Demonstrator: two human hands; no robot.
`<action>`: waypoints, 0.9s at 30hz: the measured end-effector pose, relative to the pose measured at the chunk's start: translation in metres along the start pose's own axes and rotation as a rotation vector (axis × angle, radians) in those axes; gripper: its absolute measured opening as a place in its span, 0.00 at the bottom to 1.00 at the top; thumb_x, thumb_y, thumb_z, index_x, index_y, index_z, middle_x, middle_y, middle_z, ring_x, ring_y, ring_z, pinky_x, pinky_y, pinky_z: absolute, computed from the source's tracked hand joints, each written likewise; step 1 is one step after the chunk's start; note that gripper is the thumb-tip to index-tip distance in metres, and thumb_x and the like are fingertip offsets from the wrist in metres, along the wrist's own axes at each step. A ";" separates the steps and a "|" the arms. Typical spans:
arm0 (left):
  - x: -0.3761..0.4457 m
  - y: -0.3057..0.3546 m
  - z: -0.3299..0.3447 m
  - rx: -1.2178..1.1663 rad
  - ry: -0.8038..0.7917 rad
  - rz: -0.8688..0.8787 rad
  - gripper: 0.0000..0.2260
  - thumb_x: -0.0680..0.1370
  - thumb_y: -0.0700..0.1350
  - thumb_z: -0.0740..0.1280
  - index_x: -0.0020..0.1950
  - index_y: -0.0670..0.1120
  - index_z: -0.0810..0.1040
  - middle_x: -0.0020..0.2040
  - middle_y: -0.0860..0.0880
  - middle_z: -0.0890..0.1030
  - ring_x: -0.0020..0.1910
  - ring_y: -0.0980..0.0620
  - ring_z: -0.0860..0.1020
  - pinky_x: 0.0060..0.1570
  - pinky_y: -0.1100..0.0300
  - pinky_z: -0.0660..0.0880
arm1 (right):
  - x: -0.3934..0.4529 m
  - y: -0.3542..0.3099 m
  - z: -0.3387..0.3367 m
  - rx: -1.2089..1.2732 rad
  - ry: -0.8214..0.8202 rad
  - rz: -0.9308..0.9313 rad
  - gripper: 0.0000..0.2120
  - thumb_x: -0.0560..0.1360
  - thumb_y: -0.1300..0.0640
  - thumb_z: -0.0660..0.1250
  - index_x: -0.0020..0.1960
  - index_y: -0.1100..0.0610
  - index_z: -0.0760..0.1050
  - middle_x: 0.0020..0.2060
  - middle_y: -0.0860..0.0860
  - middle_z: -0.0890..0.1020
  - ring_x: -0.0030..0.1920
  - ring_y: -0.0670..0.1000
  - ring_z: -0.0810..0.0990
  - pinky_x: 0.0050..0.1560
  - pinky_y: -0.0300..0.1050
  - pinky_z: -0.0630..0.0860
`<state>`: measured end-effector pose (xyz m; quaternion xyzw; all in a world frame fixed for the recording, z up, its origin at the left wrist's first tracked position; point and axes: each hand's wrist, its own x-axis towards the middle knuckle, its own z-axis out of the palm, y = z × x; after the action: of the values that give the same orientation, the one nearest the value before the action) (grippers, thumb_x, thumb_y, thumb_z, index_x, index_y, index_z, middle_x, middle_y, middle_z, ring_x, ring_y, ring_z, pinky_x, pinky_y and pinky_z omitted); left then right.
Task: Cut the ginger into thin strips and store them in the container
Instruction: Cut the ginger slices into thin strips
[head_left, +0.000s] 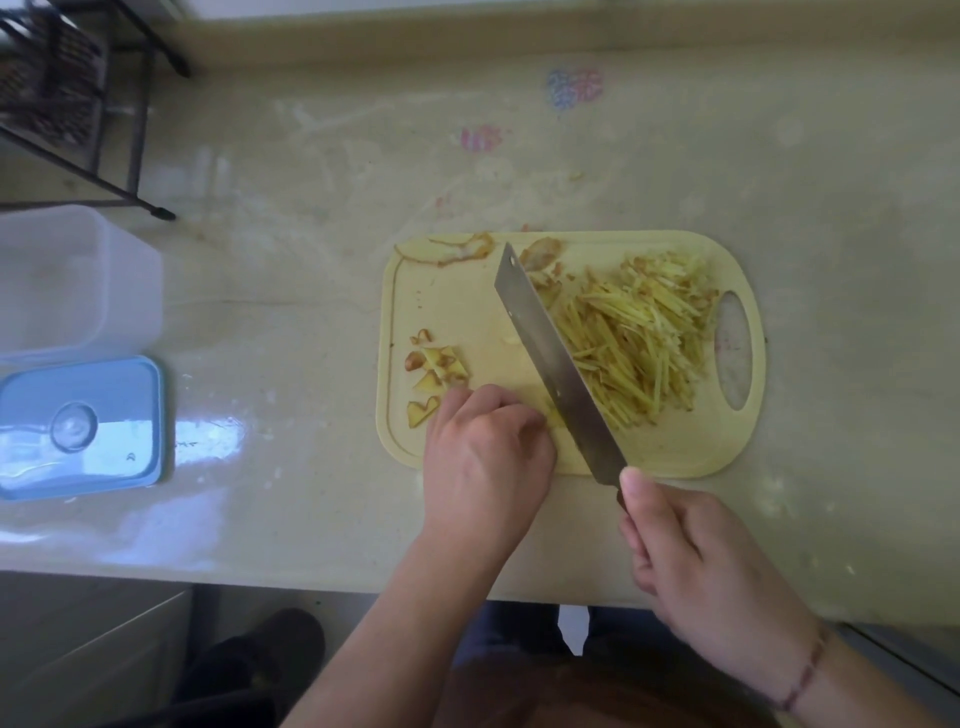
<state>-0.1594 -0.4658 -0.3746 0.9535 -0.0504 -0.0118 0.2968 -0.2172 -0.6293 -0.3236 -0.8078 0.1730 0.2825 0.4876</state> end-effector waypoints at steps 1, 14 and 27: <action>0.000 0.000 0.000 0.004 0.002 -0.001 0.06 0.67 0.38 0.78 0.39 0.48 0.86 0.38 0.53 0.81 0.39 0.46 0.74 0.41 0.50 0.77 | -0.003 0.001 -0.001 -0.010 -0.005 -0.001 0.35 0.71 0.24 0.46 0.31 0.57 0.61 0.21 0.48 0.64 0.23 0.45 0.63 0.29 0.47 0.63; -0.003 0.002 -0.010 0.024 -0.029 0.065 0.11 0.68 0.40 0.67 0.42 0.50 0.88 0.39 0.55 0.80 0.41 0.47 0.75 0.42 0.50 0.77 | 0.006 -0.003 0.008 -0.049 0.014 -0.011 0.30 0.73 0.30 0.45 0.29 0.55 0.61 0.20 0.47 0.65 0.23 0.45 0.64 0.32 0.46 0.65; 0.032 -0.012 -0.027 0.130 0.153 -0.125 0.09 0.68 0.45 0.69 0.45 0.49 0.87 0.46 0.53 0.84 0.51 0.42 0.78 0.51 0.49 0.69 | -0.019 -0.015 -0.017 0.120 -0.116 0.124 0.25 0.80 0.38 0.53 0.33 0.56 0.64 0.20 0.50 0.62 0.17 0.49 0.59 0.20 0.34 0.56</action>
<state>-0.1249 -0.4439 -0.3595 0.9702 0.0315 0.0457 0.2358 -0.2193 -0.6373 -0.2954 -0.7471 0.2107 0.3476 0.5260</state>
